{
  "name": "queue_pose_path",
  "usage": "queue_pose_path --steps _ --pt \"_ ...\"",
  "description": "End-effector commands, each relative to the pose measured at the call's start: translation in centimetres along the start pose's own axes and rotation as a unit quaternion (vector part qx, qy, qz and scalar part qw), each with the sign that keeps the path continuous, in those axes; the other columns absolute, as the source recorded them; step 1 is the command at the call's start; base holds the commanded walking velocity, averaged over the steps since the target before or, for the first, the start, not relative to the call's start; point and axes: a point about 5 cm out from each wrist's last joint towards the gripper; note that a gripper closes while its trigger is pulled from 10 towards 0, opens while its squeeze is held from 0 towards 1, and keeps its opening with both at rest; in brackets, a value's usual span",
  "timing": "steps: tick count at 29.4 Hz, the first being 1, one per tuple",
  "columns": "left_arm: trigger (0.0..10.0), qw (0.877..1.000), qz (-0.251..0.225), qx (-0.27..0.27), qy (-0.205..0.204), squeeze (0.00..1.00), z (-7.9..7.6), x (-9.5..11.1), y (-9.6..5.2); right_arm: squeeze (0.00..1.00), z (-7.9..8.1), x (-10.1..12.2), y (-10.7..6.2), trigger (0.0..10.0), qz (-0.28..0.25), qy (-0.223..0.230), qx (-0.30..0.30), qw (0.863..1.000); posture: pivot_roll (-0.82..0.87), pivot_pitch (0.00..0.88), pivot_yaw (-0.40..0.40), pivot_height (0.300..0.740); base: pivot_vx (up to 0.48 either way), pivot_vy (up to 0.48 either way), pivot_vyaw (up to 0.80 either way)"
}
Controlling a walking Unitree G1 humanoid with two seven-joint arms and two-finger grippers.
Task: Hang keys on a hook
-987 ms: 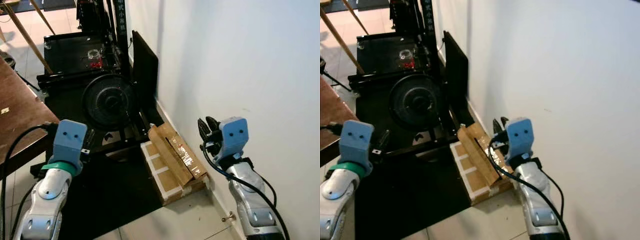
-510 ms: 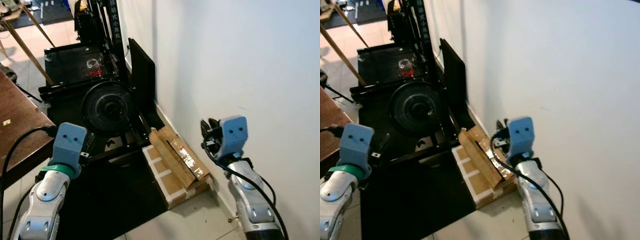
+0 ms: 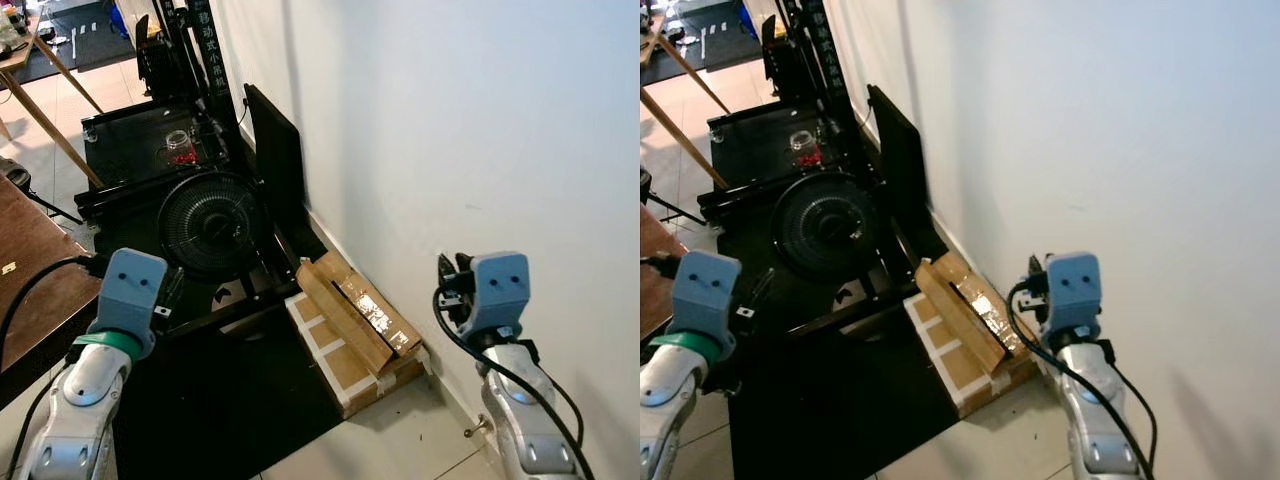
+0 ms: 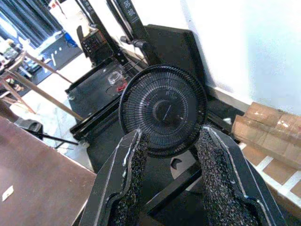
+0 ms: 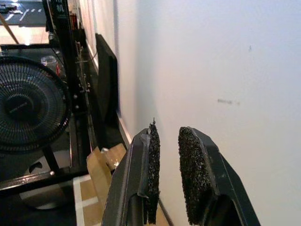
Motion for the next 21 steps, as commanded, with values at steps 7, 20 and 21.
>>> queue_pose_path --steps 7,20,21 --pt "10.0 1.0 0.013 -0.002 -0.02 0.0 0.1 -0.5 -0.1 0.0 1.0 0.5 0.0 10.0 -0.008 0.023 0.013 1.0 -0.24 0.048 0.219 0.74 0.0 0.0 0.0" --pt "10.0 0.999 -0.023 -0.041 -0.013 0.0 -1.0 0.6 0.0 0.0 3.7 2.2 0.9 10.0 -0.029 0.021 0.054 0.998 -0.24 0.061 0.223 0.74 0.0 0.0 0.0" --pt "10.0 0.999 -0.02 -0.042 -0.018 0.0 -1.0 0.5 0.2 0.0 4.1 2.4 1.2 10.0 -0.034 0.019 0.059 0.998 -0.23 0.059 0.222 0.74 0.0 0.0 0.0"
Point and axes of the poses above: a point about 5 cm out from each wrist's last joint towards the gripper, its own y axis pointing out of the wrist towards the gripper, its own x axis along the axis of the wrist's last joint, z = x × y, and after that the axes turned 5 degrees about -y, right-handed
